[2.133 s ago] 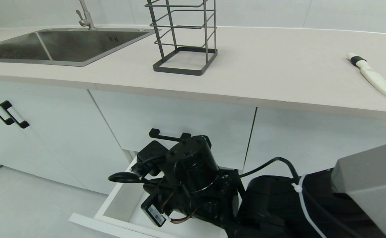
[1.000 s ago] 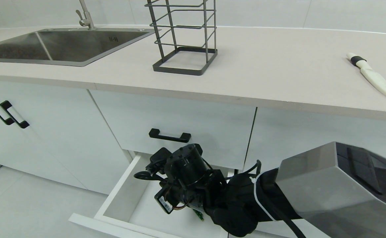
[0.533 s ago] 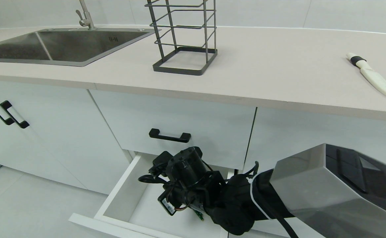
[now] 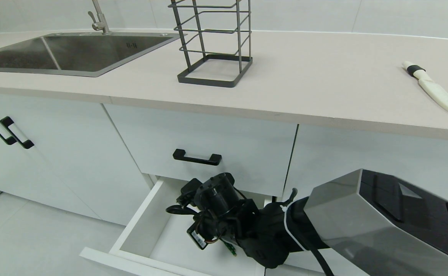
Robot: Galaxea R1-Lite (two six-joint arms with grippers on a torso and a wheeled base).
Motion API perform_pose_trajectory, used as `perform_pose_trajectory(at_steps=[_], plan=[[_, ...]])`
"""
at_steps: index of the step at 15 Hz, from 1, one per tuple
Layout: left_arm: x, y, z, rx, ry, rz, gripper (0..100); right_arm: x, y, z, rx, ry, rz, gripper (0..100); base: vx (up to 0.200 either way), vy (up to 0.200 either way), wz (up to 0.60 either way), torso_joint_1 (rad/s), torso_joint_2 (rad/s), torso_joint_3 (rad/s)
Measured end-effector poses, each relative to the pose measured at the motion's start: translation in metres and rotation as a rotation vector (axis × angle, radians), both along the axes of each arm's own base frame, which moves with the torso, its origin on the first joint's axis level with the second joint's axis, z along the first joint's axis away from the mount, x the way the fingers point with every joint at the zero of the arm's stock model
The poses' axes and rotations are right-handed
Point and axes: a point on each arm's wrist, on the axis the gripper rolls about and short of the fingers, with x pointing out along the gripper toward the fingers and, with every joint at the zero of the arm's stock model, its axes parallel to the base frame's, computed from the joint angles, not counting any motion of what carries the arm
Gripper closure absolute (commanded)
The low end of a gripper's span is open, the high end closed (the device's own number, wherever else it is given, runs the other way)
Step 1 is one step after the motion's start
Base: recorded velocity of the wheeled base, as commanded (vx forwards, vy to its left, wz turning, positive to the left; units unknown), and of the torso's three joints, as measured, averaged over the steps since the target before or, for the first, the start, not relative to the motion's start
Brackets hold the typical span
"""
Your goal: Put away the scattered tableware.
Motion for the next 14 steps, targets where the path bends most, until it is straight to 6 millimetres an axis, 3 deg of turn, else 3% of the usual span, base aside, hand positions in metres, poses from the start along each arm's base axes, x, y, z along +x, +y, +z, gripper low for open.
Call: perform_pose_trajectory(at_steps=[14], plan=[[0.000, 0.000, 0.000, 0.000, 0.000, 0.000, 0, 0.016, 0.007, -0.023, -0.013, 0.011, -0.020, 100, 0.000, 0.000, 0.00, 0.000, 0.00, 0.000]])
